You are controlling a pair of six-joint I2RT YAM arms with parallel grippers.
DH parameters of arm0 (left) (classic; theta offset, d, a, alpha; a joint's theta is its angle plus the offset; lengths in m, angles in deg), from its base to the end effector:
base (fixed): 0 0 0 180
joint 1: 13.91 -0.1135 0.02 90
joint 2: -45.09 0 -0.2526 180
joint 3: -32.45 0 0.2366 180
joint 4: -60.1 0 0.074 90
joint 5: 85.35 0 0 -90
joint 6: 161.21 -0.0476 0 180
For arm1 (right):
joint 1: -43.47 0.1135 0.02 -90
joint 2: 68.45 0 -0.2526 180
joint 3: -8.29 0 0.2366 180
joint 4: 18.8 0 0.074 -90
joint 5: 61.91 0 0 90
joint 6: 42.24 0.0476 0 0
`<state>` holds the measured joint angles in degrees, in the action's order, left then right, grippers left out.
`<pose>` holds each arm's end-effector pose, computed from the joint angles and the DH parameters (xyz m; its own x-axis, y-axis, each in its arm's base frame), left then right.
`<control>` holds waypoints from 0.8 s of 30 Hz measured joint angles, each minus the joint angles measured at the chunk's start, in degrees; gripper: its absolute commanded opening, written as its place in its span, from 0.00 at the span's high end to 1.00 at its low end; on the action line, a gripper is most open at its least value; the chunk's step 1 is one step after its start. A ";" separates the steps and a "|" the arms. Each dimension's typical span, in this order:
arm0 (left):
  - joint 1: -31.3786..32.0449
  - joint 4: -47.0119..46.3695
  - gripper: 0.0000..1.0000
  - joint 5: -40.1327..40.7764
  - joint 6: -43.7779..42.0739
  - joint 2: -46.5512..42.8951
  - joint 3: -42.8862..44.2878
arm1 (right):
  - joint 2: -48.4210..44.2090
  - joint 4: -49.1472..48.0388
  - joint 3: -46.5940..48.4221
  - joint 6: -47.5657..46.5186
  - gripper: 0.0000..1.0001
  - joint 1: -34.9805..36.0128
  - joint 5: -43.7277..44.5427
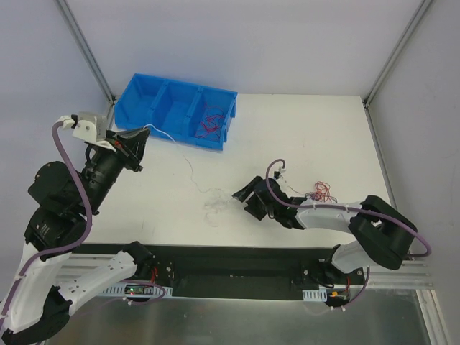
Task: Untangle the cables
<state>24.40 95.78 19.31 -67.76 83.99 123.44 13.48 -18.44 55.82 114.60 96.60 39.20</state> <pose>0.0733 -0.0426 0.4927 0.1966 -0.2296 -0.9532 0.4218 0.8974 -0.1291 0.1747 0.2176 0.1611 -0.7690 0.4784 -0.4241 0.0431 0.7007 0.7121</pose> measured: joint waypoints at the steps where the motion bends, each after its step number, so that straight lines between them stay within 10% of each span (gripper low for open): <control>1: 0.00 0.00 1.00 -0.20 0.00 -0.11 0.00 | 1.07 -0.50 -0.09 1.20 0.29 0.02 0.11; 24: 0.02 3.04 1.00 6.23 -10.97 0.52 13.55 | -5.29 3.04 -6.84 0.85 0.38 -4.52 7.74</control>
<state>24.42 98.82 25.54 -78.74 84.51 136.99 8.19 -15.40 48.98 115.46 92.07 46.94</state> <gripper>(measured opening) 0.006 0.617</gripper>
